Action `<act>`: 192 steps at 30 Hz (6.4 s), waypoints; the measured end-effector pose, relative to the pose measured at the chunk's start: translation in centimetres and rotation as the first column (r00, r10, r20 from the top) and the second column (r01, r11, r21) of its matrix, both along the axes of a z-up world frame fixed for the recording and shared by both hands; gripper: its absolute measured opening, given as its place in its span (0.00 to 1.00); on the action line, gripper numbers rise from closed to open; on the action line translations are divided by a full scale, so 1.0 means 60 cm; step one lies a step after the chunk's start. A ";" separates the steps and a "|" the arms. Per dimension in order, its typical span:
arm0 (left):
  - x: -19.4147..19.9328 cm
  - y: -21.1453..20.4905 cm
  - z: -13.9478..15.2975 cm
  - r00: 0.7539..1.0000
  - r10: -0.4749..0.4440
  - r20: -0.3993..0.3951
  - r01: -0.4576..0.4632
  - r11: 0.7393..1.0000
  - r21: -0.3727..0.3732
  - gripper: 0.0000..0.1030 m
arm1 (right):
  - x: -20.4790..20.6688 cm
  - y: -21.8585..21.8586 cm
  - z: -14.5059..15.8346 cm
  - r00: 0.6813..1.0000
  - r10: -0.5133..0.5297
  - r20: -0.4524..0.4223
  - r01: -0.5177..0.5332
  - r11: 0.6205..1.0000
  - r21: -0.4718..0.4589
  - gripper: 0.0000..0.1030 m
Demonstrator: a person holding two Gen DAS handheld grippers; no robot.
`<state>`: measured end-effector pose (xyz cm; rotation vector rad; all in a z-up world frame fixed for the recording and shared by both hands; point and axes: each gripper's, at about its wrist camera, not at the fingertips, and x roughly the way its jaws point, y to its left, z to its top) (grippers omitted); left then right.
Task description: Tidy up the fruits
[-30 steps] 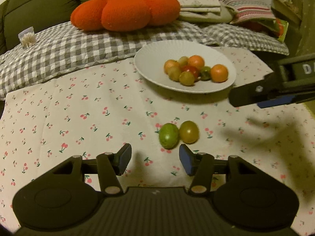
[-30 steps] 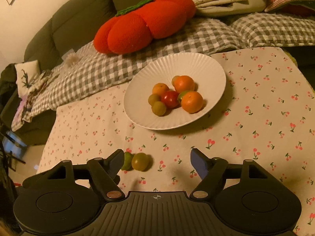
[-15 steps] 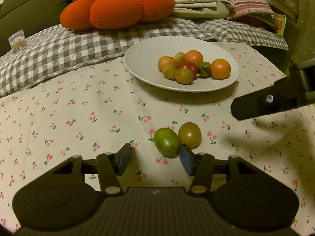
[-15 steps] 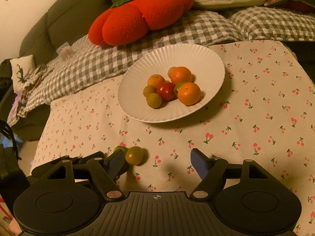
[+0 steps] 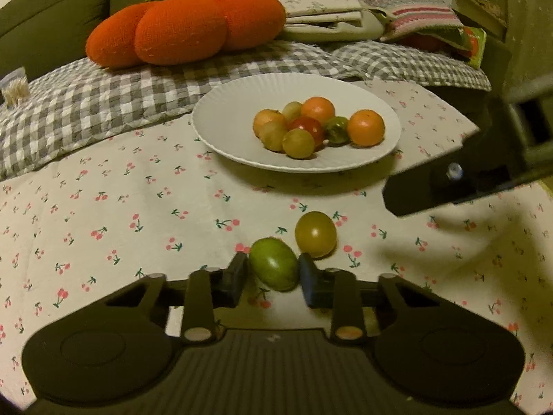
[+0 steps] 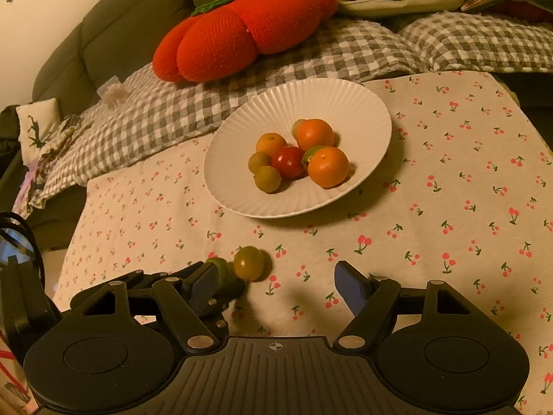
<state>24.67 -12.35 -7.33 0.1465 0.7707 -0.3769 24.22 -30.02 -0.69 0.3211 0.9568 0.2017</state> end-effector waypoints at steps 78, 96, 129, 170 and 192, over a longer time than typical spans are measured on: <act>-0.004 0.062 0.062 0.957 0.285 -0.052 -0.287 0.957 -0.033 0.28 | 0.027 0.084 -0.005 0.967 0.203 0.155 -0.191 0.977 -0.092 0.25; 0.020 0.048 0.101 0.973 0.228 -0.028 -0.230 0.962 -0.146 0.28 | 0.047 0.007 0.043 0.974 0.085 0.208 -0.082 0.996 -0.021 0.25; 0.095 -0.019 0.063 0.994 0.037 0.108 -0.033 0.999 -0.042 0.48 | 0.127 -0.110 -0.018 0.983 -0.131 0.131 0.130 0.991 0.016 0.33; -0.126 0.059 0.166 0.962 0.269 0.056 -0.259 0.956 -0.139 0.51 | -0.071 -0.039 0.105 0.964 -0.014 0.265 0.009 1.000 0.017 0.51; -0.198 0.082 0.162 0.935 0.331 0.129 -0.320 0.943 -0.095 0.67 | -0.208 0.033 0.082 0.930 0.028 0.367 0.029 0.988 -0.150 0.89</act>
